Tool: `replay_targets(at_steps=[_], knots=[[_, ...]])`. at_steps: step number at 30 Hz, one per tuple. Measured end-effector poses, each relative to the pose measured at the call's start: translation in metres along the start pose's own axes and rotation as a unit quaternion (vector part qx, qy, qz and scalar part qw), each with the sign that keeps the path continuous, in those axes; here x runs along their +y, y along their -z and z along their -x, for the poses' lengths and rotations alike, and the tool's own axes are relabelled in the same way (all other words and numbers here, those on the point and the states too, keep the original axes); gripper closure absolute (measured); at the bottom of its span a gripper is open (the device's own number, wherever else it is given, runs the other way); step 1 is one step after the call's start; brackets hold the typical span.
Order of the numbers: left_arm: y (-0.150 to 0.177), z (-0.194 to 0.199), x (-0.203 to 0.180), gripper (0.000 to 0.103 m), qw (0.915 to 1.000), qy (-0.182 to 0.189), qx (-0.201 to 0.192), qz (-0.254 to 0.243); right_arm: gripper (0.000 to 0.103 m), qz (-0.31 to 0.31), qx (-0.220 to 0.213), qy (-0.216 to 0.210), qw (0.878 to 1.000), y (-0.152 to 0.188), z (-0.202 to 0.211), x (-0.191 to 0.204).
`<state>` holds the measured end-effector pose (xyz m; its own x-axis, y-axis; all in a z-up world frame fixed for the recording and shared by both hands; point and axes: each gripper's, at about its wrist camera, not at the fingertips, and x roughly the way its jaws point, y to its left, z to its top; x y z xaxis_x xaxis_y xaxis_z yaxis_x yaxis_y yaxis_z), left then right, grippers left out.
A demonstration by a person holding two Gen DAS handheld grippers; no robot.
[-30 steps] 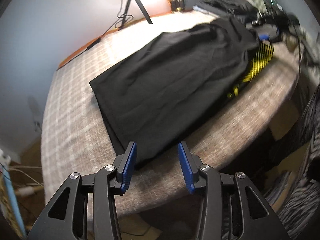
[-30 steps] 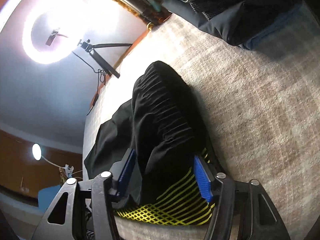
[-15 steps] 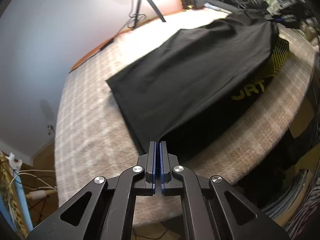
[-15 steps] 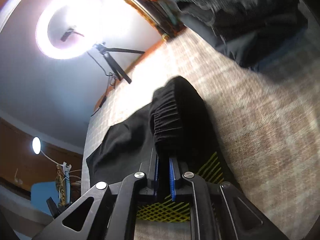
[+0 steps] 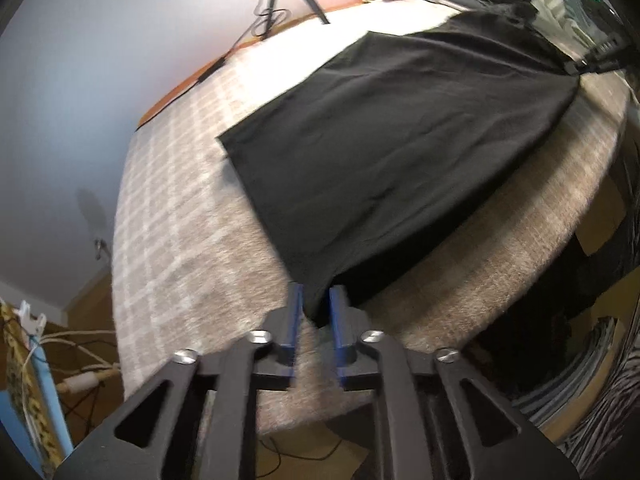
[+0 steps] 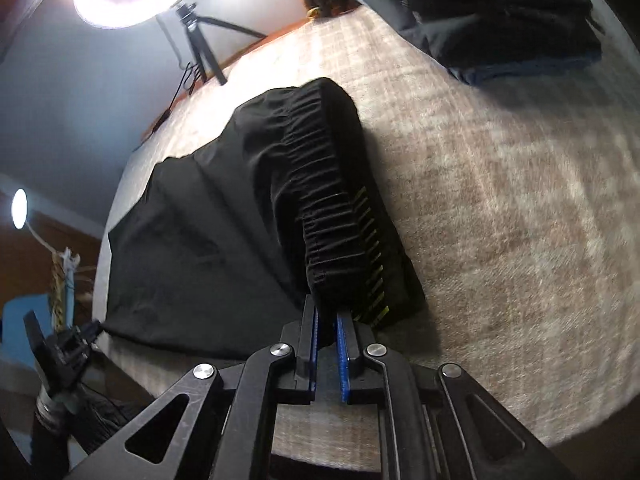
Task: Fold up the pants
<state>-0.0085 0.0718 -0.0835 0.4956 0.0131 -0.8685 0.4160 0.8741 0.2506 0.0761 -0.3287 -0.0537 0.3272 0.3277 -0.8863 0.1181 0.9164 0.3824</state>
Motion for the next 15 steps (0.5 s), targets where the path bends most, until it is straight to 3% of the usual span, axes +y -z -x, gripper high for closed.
replay_targets(at_steps=[1, 2, 4, 7, 9, 12, 15], knots=[[0.0, 0.003, 0.005, 0.069, 1.0, -0.003, -0.001, 0.006, 0.092, 0.011, 0.004, 0.004, 1.0, -0.001, 0.001, 0.003], [0.001, 0.007, 0.01, 0.067, 0.9999, -0.006, -0.004, 0.011, 0.089, 0.028, 0.007, 0.013, 1.0, -0.002, 0.003, 0.008], [0.001, 0.015, 0.021, 0.066, 0.9996, -0.012, -0.008, 0.024, 0.063, 0.051, 0.003, 0.028, 0.998, -0.004, 0.01, 0.014], [-0.007, 0.026, 0.035, 0.066, 0.9984, -0.014, -0.026, 0.048, 0.058, 0.082, -0.048, 0.026, 0.995, -0.01, 0.031, 0.023], [-0.02, 0.031, 0.039, 0.066, 0.9973, -0.006, -0.039, 0.062, 0.04, 0.071, -0.079, 0.008, 0.994, -0.023, 0.04, 0.02], [-0.042, 0.037, 0.032, 0.066, 0.996, 0.002, -0.064, 0.062, 0.039, 0.044, -0.11, -0.02, 0.993, -0.05, 0.039, 0.014], [-0.07, 0.035, 0.018, 0.066, 0.9942, 0.025, -0.088, 0.057, 0.039, 0.038, -0.127, -0.02, 0.991, -0.08, 0.02, 0.01]])
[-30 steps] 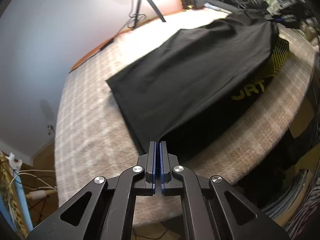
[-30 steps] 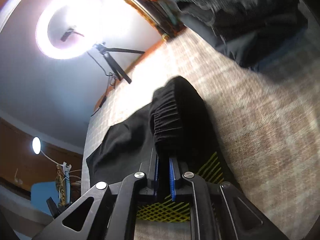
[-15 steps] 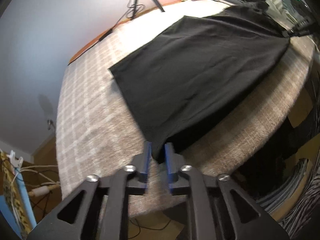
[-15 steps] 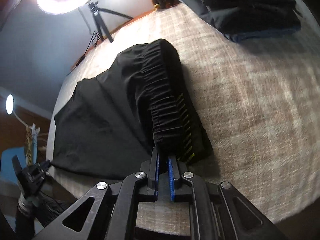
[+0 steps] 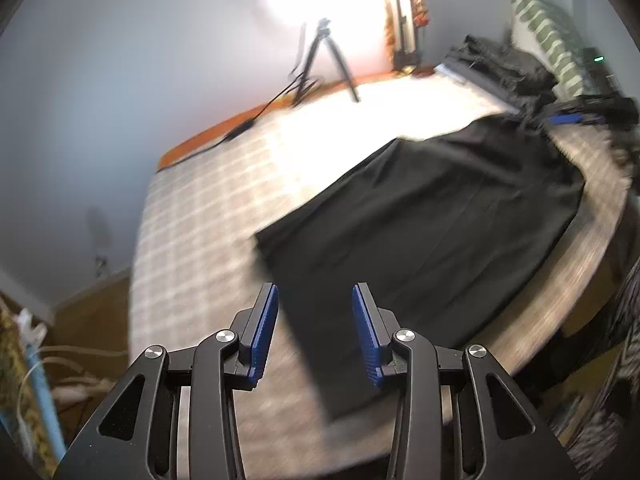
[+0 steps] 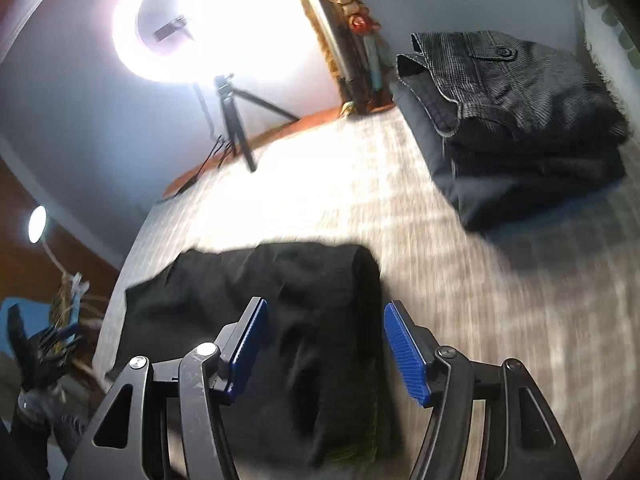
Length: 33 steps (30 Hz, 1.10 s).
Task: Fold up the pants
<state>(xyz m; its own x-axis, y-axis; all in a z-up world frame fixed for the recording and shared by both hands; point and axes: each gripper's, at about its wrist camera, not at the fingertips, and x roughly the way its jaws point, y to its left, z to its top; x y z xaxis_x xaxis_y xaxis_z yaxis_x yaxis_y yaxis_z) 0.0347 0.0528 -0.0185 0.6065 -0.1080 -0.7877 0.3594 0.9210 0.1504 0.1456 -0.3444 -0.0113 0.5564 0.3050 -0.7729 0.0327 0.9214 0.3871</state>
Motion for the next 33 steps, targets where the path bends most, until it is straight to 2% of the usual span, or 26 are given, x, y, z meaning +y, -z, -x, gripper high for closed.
replay_targets(at_steps=[4, 11, 16, 18, 19, 21, 22, 23, 25, 28, 29, 31, 33], knots=[[-0.021, -0.03, -0.023, 0.066, 0.9994, 0.033, -0.008, -0.01, 0.038, -0.036, 0.009, -0.022, 0.999, -0.021, -0.04, -0.019], [-0.024, -0.087, -0.033, 0.066, 0.9985, 0.049, 0.023, 0.008, 0.037, -0.034, 0.059, -0.031, 0.997, -0.023, -0.088, -0.031], [-0.02, -0.106, -0.026, 0.066, 0.9981, 0.041, 0.042, 0.019, 0.074, -0.022, 0.059, -0.067, 0.996, -0.023, -0.086, -0.021], [-0.02, -0.111, -0.022, 0.066, 0.9978, 0.038, 0.046, 0.028, 0.077, -0.008, 0.051, -0.078, 0.996, -0.023, -0.079, -0.01], [-0.019, -0.113, -0.02, 0.066, 0.9977, 0.036, 0.049, 0.032, 0.077, 0.014, 0.041, -0.069, 0.997, -0.024, -0.073, -0.001], [-0.017, -0.118, -0.017, 0.066, 0.9975, 0.03, 0.055, 0.033, 0.078, 0.082, 0.021, 0.013, 0.996, -0.025, -0.064, 0.014], [-0.015, -0.119, -0.016, 0.066, 0.9974, 0.029, 0.056, 0.036, 0.078, 0.101, 0.015, 0.057, 0.993, -0.025, -0.065, 0.017], [-0.016, -0.12, -0.015, 0.064, 0.9973, 0.029, 0.055, 0.038, 0.078, 0.104, 0.013, 0.077, 0.992, -0.025, -0.068, 0.015], [-0.017, -0.12, -0.014, 0.064, 0.9977, 0.019, 0.054, 0.037, 0.078, 0.083, 0.034, 0.082, 0.993, -0.025, -0.079, 0.006], [-0.016, -0.118, -0.009, 0.064, 0.9977, 0.011, 0.051, 0.043, 0.071, 0.109, 0.049, 0.101, 0.988, -0.023, -0.087, 0.012], [-0.016, -0.117, -0.007, 0.064, 0.9977, 0.007, 0.05, 0.045, 0.065, 0.114, 0.044, 0.108, 0.987, -0.022, -0.085, 0.014], [-0.017, -0.115, -0.002, 0.064, 0.9975, 0.001, 0.043, 0.056, 0.059, 0.112, 0.032, 0.11, 0.987, -0.024, -0.076, 0.011], [-0.019, -0.111, -0.001, 0.064, 0.9975, 0.004, 0.034, 0.062, 0.043, 0.092, 0.018, 0.1, 0.991, -0.026, -0.062, 0.005]])
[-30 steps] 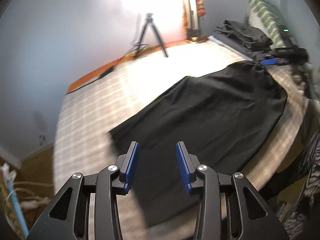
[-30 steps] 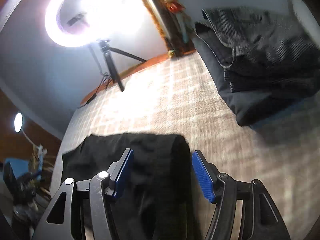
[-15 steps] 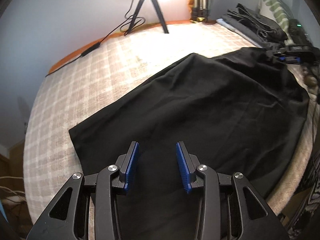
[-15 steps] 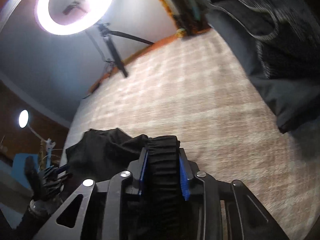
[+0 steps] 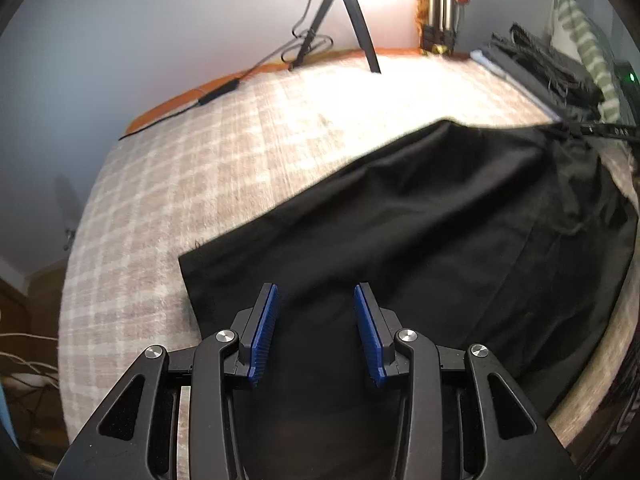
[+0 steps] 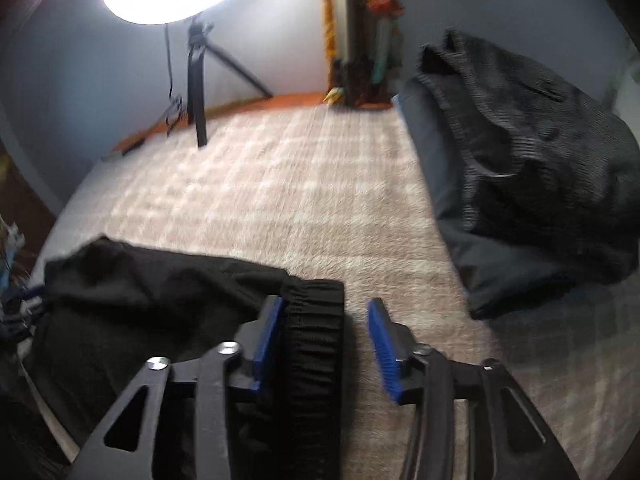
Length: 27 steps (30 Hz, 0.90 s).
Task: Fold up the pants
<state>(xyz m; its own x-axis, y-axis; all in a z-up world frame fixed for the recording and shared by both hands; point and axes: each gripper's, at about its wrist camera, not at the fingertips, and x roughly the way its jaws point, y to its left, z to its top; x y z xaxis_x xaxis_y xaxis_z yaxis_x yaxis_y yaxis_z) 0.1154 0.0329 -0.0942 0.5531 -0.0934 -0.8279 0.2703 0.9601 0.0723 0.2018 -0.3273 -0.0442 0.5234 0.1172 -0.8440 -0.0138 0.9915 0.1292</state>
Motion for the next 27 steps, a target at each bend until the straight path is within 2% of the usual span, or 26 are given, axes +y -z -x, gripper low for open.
replay_targets(at_steps=[2, 4, 7, 9, 12, 15, 17, 20, 27], knots=[[-0.003, 0.004, -0.001, 0.064, 1.0, 0.003, -0.009, -0.001, 0.043, -0.032, -0.011, -0.02, 0.999, 0.005, 0.015, -0.013], [-0.01, 0.005, -0.007, 0.064, 0.9997, 0.021, -0.013, -0.001, 0.043, -0.05, -0.014, -0.029, 0.998, 0.009, 0.025, -0.019], [-0.024, 0.005, -0.022, 0.064, 0.9987, 0.046, -0.019, -0.008, 0.043, -0.048, -0.016, -0.035, 0.998, 0.02, 0.04, -0.014], [-0.034, 0.004, -0.034, 0.064, 0.998, 0.054, -0.026, -0.02, 0.038, -0.048, -0.012, -0.043, 0.998, 0.03, 0.047, -0.007], [-0.057, -0.003, -0.054, 0.064, 0.9954, 0.081, -0.033, -0.039, 0.037, -0.054, 0.001, -0.049, 0.997, 0.052, 0.052, 0.0], [-0.081, -0.021, -0.058, 0.064, 0.9919, 0.123, -0.027, -0.017, 0.037, -0.05, 0.012, -0.046, 0.998, 0.069, 0.053, 0.004], [-0.093, -0.033, -0.056, 0.069, 0.9899, 0.14, -0.024, 0.001, 0.037, -0.051, 0.011, -0.045, 0.998, 0.073, 0.055, 0.003], [-0.103, -0.048, -0.059, 0.073, 0.9887, 0.149, -0.011, -0.006, 0.037, -0.057, 0.012, -0.05, 0.997, 0.073, 0.053, -0.001], [-0.097, -0.065, -0.067, 0.076, 0.9893, 0.14, 0.018, -0.038, 0.037, -0.05, 0.003, -0.068, 0.996, 0.065, 0.054, 0.005]])
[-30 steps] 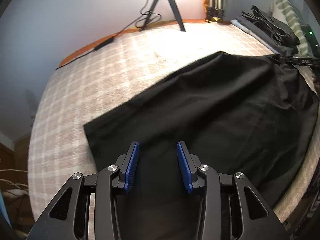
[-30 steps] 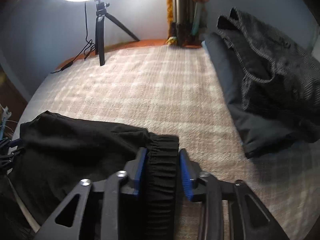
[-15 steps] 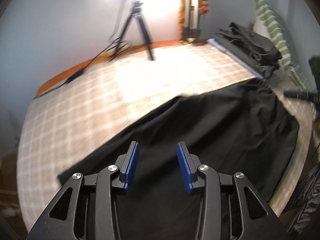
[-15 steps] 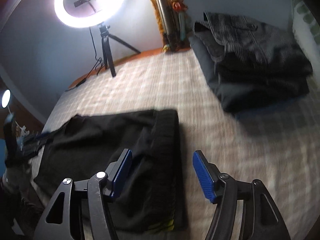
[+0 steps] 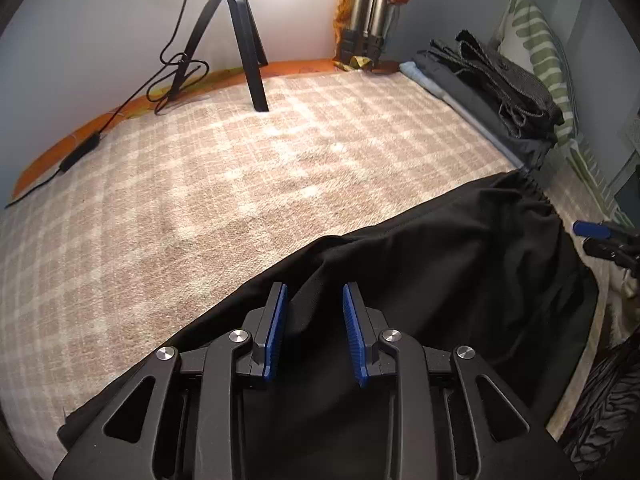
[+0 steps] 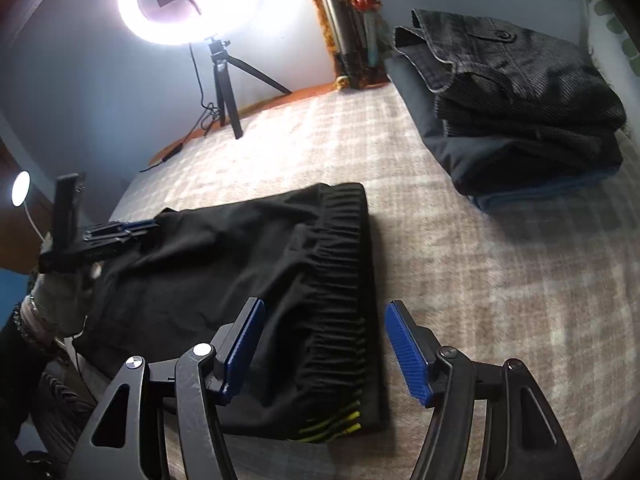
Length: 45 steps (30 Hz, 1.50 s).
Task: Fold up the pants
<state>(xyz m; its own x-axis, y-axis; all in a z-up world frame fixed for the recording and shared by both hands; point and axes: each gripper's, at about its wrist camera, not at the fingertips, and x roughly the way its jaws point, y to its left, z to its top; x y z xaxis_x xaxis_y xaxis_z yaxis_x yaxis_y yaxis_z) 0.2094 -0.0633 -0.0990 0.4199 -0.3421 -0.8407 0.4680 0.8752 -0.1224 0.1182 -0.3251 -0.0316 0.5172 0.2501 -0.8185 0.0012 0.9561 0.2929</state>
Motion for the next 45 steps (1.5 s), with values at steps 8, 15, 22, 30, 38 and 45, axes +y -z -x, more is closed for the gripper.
replay_targets(at_steps=[8, 15, 22, 30, 38, 45], knots=[[-0.015, -0.015, 0.0, 0.07, 0.9988, 0.041, 0.015, 0.021, 0.037, 0.0, 0.003, 0.007, 1.0, -0.002, -0.001, -0.002], [-0.014, -0.017, -0.011, 0.071, 0.9994, 0.034, 0.008, 0.005, 0.037, -0.012, 0.001, 0.011, 1.0, -0.002, 0.0, -0.01], [-0.028, -0.019, 0.001, 0.086, 0.9992, -0.009, -0.029, 0.026, 0.037, -0.003, 0.015, 0.014, 1.0, -0.001, -0.007, -0.006], [-0.026, -0.018, -0.013, 0.084, 0.9949, -0.084, -0.024, -0.05, 0.039, -0.021, 0.034, 0.022, 0.999, 0.007, -0.009, -0.023], [-0.017, 0.018, -0.017, 0.069, 0.9904, -0.119, -0.043, -0.056, 0.046, -0.121, 0.005, -0.049, 0.991, 0.019, 0.022, -0.058], [0.0, 0.051, -0.077, 0.069, 0.9897, -0.081, -0.068, -0.097, 0.048, -0.182, 0.01, -0.134, 0.974, 0.041, 0.033, -0.059]])
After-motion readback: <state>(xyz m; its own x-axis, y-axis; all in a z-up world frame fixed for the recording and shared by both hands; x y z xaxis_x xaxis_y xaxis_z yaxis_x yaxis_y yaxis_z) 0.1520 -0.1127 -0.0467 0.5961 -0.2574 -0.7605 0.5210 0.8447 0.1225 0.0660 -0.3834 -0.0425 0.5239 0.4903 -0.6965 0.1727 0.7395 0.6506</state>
